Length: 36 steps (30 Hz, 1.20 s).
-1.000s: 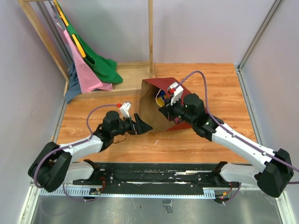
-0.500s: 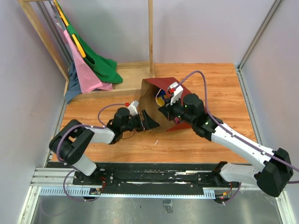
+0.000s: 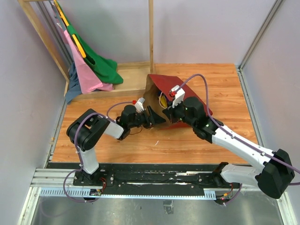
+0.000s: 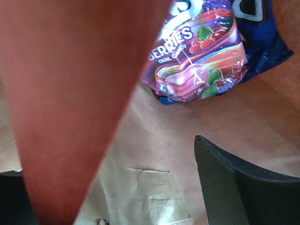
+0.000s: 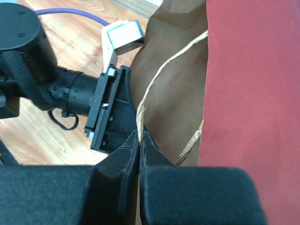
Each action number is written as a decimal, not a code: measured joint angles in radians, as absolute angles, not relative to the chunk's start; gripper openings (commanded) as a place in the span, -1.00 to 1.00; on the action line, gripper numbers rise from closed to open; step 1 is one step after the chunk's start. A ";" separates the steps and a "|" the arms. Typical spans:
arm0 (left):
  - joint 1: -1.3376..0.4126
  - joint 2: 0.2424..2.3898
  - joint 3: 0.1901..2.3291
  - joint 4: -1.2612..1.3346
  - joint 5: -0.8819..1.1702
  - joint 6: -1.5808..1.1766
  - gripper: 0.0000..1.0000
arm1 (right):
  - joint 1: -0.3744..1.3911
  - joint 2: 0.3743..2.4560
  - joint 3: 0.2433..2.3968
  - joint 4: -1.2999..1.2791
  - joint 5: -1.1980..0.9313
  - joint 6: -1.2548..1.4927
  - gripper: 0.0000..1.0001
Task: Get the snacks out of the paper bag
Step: Adjust the paper bag at the center of the board.
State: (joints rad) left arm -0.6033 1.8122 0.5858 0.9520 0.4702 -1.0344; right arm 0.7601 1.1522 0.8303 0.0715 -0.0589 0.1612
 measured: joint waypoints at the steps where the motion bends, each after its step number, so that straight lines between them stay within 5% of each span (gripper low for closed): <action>1: -0.607 1.818 0.599 0.950 0.468 -1.034 0.50 | 0.751 1.149 0.829 0.070 -0.060 0.157 -0.98; 25: -0.667 2.139 1.184 0.653 0.445 -0.924 0.52 | 0.323 1.145 0.797 0.039 -0.231 0.269 -0.98; 36: -0.656 2.006 1.094 0.486 0.415 -0.789 0.99 | 0.279 1.161 0.848 0.003 -0.315 0.295 -0.99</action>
